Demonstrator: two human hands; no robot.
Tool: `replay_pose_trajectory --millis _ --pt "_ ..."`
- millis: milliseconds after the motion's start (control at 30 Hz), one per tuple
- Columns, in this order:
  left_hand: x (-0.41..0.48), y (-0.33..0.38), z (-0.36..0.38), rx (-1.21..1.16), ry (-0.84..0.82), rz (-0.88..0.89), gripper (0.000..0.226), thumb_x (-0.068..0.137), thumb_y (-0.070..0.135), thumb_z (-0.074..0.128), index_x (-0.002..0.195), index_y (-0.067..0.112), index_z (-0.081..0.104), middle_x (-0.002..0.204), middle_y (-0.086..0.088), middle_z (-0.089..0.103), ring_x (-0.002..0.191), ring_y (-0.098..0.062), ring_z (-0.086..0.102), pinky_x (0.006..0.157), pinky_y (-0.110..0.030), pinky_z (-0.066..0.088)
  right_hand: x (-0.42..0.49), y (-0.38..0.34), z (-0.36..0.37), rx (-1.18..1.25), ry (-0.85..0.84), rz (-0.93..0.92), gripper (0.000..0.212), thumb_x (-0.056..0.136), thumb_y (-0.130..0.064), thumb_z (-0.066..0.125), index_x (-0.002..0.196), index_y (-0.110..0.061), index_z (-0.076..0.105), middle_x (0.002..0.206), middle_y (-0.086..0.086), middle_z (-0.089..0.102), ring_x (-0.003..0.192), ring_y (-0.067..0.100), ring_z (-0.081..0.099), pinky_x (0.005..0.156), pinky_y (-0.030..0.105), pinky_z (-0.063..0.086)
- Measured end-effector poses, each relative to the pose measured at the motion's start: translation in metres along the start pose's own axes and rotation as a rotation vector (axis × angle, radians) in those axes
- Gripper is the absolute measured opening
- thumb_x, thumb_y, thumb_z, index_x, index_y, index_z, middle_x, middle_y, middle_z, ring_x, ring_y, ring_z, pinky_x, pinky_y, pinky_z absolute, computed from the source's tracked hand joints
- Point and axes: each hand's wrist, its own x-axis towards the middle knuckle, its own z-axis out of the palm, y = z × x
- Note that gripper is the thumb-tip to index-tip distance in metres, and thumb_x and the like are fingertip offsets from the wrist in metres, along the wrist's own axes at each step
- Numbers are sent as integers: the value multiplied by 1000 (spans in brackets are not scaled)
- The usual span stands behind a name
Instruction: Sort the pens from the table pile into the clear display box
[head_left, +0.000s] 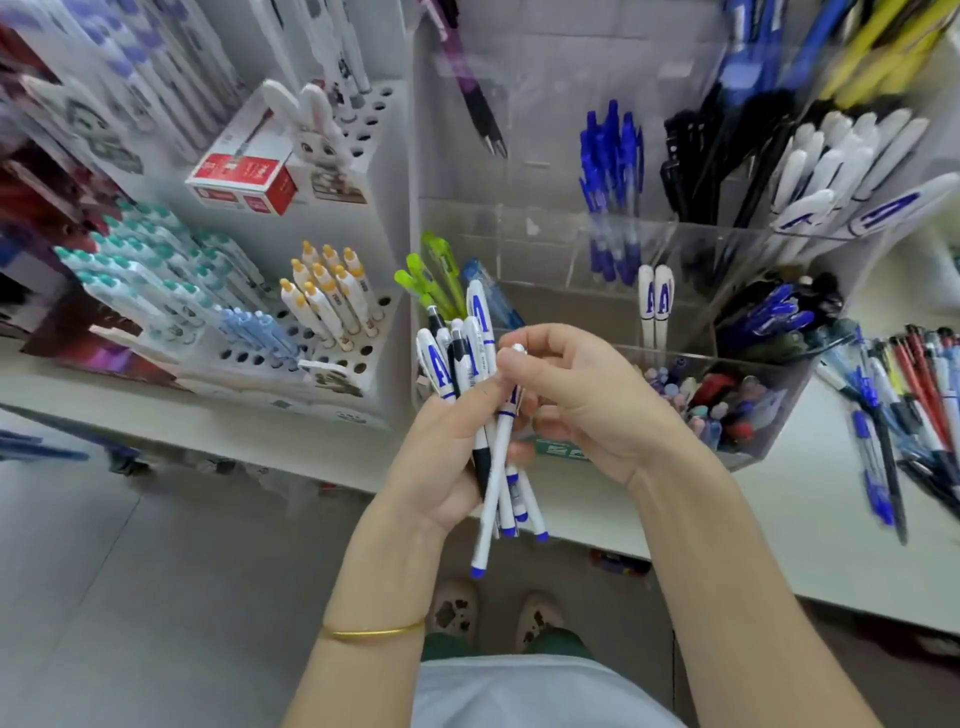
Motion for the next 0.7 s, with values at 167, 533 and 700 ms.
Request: replay_pose_trajectory --millis 167,533,700 --pt "5 6 -17 15 -80 -40 18 86 21 64 92 4 63 73 -7 61 61 -16 61 44 -19 41 11 4 4 233 5 56 11 86 -16 64 81 -6 64 61 10 53 44 18 40 38 21 41" --pt "19 14 -18 167 -273 -179 21 80 27 62 88 7 60 67 -5 52 52 -12 49 44 -22 41 29 -5 22 -34 491 -164 43 101 -42 37 97 -5 59 83 12 59 75 21 58 69 26 51" --pt "23 18 -10 166 -345 -210 14 80 23 63 82 10 60 65 -4 51 53 -14 49 43 -21 40 23 -7 12 -46 467 -257 37 96 -42 46 78 -11 56 64 1 56 56 10 55 51 18 44"
